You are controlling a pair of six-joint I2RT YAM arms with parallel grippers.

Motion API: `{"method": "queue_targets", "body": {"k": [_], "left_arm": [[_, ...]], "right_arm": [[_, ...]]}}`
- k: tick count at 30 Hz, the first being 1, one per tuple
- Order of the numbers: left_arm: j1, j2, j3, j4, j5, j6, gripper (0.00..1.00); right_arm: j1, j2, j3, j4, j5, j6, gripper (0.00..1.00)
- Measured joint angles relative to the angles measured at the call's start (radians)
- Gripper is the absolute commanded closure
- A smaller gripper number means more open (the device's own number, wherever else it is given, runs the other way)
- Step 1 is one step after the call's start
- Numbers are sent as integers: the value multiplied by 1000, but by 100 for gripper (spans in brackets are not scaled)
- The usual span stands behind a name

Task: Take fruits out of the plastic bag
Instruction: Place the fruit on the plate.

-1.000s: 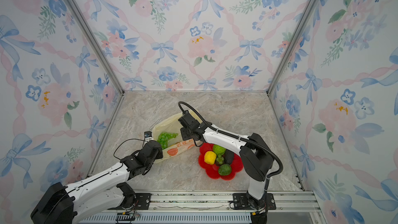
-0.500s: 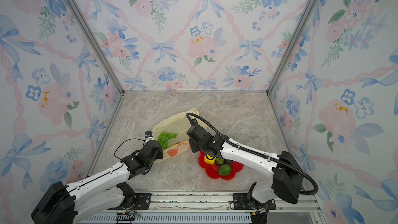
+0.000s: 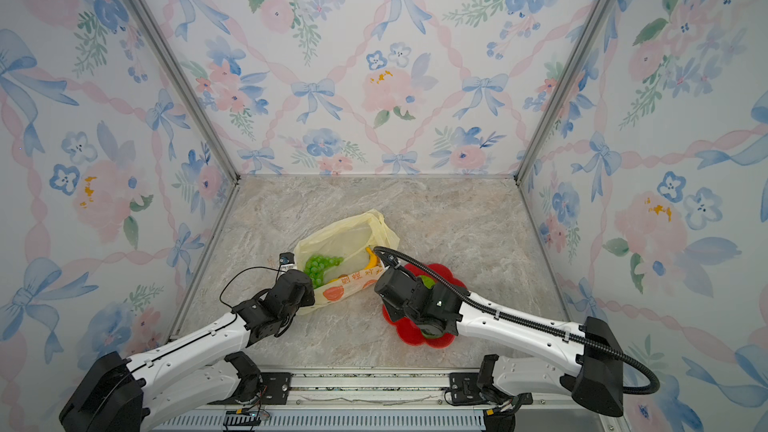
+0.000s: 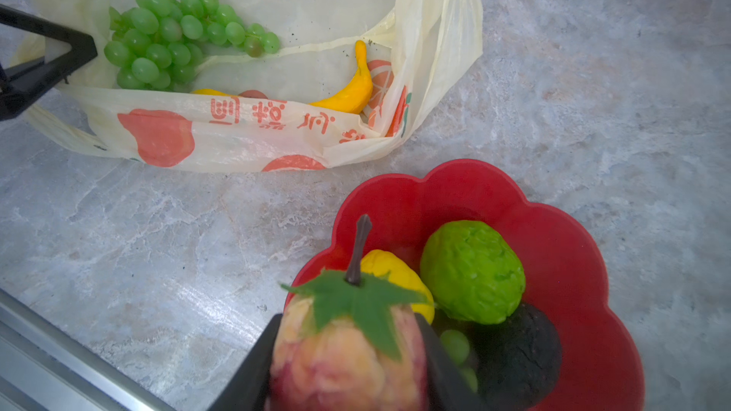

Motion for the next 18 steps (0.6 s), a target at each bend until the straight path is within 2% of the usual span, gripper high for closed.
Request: {"method": "queue_targets", "body": {"k": [9,18], "left_arm": [[5,0,0,13,4,17,100],[5,0,-2,23,5,19,100]], "right_arm": [[117,-80,-103,-58,60,67,56],[162,-87,-217,-46,100,120,56]]}}
